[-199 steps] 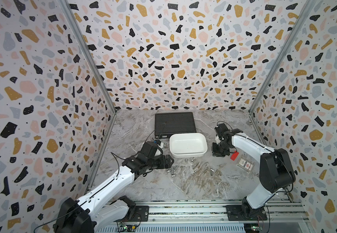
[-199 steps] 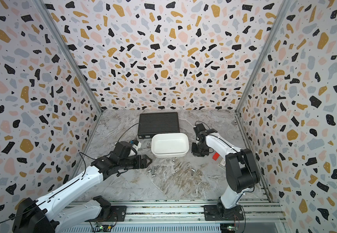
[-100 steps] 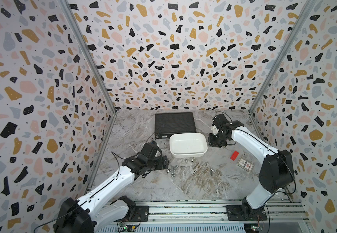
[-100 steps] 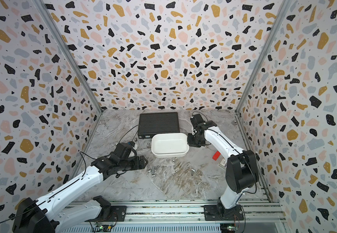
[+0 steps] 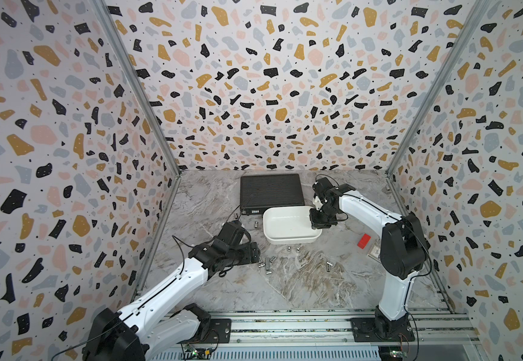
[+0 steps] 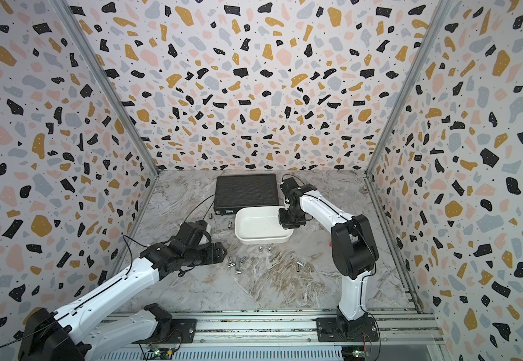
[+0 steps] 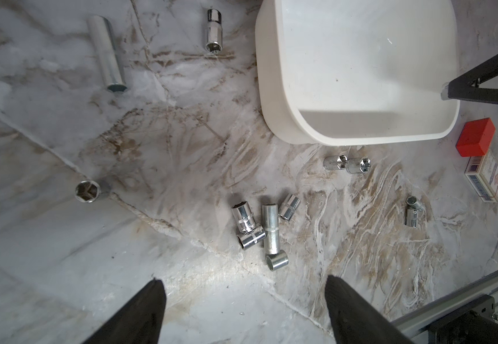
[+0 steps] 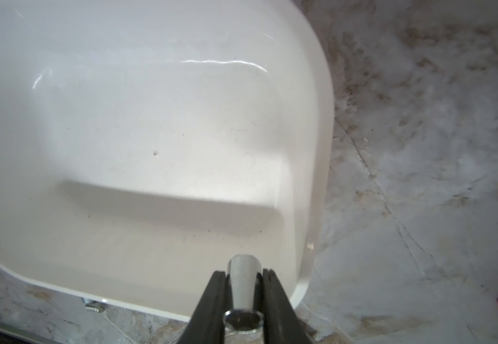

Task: Put the socket on the desktop into the storage box
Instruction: Place the socket head in the storage box.

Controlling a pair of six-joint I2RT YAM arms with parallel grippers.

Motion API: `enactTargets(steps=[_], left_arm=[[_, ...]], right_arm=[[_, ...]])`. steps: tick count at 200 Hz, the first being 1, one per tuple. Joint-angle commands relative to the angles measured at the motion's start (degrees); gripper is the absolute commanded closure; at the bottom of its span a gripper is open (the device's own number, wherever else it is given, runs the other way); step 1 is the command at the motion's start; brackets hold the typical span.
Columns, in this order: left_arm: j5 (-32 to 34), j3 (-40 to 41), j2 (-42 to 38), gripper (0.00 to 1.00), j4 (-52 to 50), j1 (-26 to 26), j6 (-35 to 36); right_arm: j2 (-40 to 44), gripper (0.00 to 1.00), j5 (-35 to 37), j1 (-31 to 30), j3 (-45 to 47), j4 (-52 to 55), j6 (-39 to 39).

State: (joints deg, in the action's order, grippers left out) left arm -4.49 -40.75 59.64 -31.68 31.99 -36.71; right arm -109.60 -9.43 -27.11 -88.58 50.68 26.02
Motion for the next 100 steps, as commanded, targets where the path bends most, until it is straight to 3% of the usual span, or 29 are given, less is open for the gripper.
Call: enactTargets(steps=[1, 100], left_arm=[[1.32, -0.4, -1.16, 0.13, -0.31, 0.1, -0.2], [2.04, -0.38, -1.32, 0.13, -1.0, 0.14, -0.21]], right_arm=[[-0.28, 0.77, 0.28, -0.43, -2.66, 1.91, -0.88], [-7.4, 0.74, 0.12, -0.87, -6.17, 1.86, -1.51]])
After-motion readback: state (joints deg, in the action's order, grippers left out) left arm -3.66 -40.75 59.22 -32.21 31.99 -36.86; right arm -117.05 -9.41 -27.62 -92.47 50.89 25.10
